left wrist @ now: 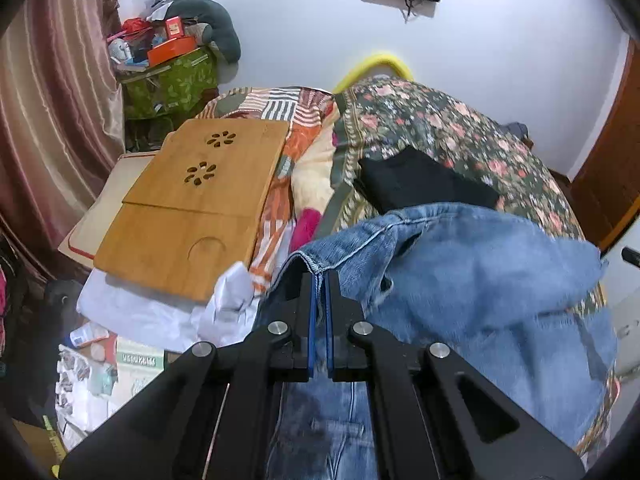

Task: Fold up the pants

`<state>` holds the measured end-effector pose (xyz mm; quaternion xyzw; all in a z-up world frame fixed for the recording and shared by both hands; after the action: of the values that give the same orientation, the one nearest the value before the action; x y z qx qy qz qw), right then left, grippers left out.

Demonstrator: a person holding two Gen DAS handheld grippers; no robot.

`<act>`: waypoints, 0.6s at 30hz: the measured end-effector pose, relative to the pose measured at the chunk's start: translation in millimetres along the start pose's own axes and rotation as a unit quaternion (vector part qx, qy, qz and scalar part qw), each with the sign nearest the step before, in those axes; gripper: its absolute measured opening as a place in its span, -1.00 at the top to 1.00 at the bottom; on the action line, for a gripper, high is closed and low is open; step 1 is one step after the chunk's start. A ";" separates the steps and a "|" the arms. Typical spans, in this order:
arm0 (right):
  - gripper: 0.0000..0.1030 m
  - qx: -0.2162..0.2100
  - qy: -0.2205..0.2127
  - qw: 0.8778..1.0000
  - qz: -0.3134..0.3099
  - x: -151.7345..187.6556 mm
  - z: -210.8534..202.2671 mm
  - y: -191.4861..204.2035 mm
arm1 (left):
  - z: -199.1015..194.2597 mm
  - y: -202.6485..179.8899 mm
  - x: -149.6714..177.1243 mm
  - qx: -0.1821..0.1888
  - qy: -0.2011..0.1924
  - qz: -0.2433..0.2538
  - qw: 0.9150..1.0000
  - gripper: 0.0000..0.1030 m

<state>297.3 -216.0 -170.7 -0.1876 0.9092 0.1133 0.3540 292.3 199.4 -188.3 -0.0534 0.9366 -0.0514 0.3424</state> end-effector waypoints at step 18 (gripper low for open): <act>-0.04 0.027 0.093 0.995 -0.037 -22.5 165.2 -33.4 | 89.1 33.9 -4.6 -0.002 0.049 -0.048 0.998 0.93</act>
<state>426.0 -184.3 -277.3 -0.2209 0.9333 0.0576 0.2772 351.2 228.2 -257.6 -0.0968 0.9488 -0.0682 0.2928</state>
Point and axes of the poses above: each gripper's, at about its wrist camera, not at the fingertips, and z roughly the way its jaws point, y to its left, x to its underside, the point moved 3 cm from there along z, roughly the way its jaws point, and after that the axes turned 6 degrees about x, right-handed, at the moved point
